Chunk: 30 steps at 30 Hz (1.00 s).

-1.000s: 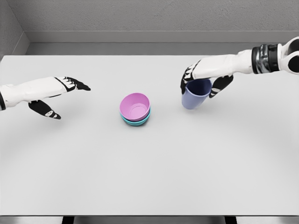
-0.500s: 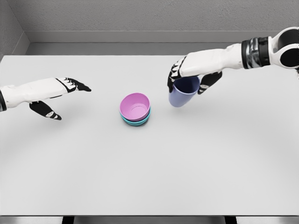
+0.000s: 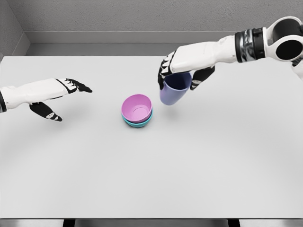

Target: Stacking bowl and cup with both arms

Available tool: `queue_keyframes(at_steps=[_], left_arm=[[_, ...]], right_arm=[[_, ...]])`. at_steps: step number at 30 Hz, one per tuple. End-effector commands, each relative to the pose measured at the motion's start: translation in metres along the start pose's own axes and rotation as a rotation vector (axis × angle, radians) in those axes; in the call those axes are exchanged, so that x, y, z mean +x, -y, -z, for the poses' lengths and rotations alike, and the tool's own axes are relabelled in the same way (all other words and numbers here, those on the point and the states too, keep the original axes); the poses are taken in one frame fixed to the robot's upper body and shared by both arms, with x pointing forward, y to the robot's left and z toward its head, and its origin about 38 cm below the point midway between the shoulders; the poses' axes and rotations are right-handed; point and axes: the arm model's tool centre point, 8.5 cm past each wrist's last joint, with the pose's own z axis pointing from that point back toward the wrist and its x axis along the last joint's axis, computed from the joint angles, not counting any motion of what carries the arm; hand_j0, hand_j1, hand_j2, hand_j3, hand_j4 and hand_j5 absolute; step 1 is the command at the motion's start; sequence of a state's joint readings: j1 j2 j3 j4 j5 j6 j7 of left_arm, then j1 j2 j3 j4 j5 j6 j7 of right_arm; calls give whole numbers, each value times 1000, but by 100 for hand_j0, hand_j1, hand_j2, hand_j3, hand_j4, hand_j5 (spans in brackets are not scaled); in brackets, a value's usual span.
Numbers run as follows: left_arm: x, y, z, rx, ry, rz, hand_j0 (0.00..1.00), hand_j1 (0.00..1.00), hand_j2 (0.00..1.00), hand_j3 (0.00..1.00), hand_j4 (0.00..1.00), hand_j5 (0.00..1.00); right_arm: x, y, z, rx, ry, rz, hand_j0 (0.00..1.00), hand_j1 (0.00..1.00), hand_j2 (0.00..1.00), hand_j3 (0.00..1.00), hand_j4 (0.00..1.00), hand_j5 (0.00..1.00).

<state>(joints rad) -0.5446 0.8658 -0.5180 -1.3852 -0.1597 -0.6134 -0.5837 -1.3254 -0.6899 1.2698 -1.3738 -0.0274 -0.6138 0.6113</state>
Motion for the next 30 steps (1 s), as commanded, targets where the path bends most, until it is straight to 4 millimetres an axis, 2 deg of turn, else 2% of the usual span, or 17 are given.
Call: queue_keyframes(at_steps=[1, 10, 22, 30], left_arm=[[-1, 0, -1, 3, -2, -7, 100, 100, 100, 100, 100, 100], [-3, 1, -1, 0, -8, -11, 100, 100, 100, 100, 100, 100], [-3, 0, -1, 2, -8, -12, 100, 100, 100, 100, 100, 100], [-3, 0, -2, 2, -9, -12, 100, 100, 100, 100, 100, 100]], right_arm=[[5, 3, 3, -5, 17, -5, 63, 63, 63, 63, 63, 63], [17, 17, 15, -13, 58, -41, 63, 63, 63, 63, 63, 63], [25, 25, 24, -17, 86, -63, 62, 62, 62, 62, 62, 62], [34, 31, 41, -22, 126, -72, 62, 62, 62, 62, 62, 62]])
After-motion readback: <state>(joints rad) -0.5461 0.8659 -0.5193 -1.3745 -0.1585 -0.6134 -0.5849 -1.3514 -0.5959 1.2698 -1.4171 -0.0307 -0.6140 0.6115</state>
